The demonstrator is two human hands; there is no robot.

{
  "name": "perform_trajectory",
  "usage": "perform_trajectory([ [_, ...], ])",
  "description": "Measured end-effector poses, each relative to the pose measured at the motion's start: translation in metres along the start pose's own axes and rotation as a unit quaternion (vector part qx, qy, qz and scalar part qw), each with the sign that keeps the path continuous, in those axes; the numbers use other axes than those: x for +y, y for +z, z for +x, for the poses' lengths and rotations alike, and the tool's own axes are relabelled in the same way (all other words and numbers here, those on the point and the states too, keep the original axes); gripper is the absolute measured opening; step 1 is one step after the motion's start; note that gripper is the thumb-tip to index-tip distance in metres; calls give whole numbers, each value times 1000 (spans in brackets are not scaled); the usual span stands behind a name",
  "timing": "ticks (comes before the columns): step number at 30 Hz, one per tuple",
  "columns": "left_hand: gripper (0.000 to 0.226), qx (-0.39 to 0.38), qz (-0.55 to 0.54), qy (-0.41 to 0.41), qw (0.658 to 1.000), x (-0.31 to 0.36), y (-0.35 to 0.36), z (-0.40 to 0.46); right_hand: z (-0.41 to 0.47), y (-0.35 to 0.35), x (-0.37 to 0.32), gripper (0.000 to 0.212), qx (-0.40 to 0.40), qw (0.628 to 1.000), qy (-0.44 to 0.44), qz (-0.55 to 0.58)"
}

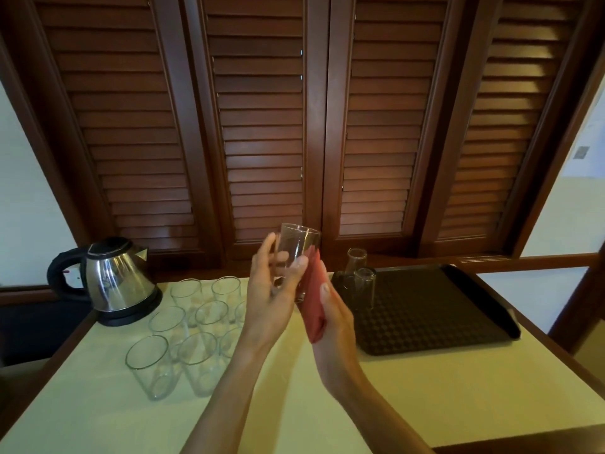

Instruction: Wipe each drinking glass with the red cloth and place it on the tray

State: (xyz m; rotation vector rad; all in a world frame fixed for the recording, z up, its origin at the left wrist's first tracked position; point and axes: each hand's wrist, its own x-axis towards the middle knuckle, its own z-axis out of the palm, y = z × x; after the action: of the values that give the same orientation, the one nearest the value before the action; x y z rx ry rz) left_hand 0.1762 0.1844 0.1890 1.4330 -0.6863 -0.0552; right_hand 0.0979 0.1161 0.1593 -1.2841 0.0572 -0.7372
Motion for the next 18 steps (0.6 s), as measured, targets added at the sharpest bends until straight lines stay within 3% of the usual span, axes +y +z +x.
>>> perform_trajectory([
  [4, 58, -55, 100, 44, 993, -8, 10, -18, 25, -12, -25, 48, 35, 998, 26, 42],
  [7, 37, -22, 55, 22, 998, 0, 6, -2, 15, -7, -22, 39, -12, 996, 38, 77],
  [9, 43, -7, 49, 18, 999, 2, 1, 6, 7, 0, -18, 43, -12, 999, 23, 42],
  [12, 55, -55, 19, -9, 998, -5, 5, -9, 23, -8, -27, 53, 47, 997, -21, -49],
  [14, 49, -50, -32, -49, 997, -4, 10, -17, 26, -8, -30, 59, 29, 994, -47, -91],
  [18, 62, -17, -131, -124, 984, 1, 1, -5, -4, 0, 1, 51, -35, 977, -135, -161],
])
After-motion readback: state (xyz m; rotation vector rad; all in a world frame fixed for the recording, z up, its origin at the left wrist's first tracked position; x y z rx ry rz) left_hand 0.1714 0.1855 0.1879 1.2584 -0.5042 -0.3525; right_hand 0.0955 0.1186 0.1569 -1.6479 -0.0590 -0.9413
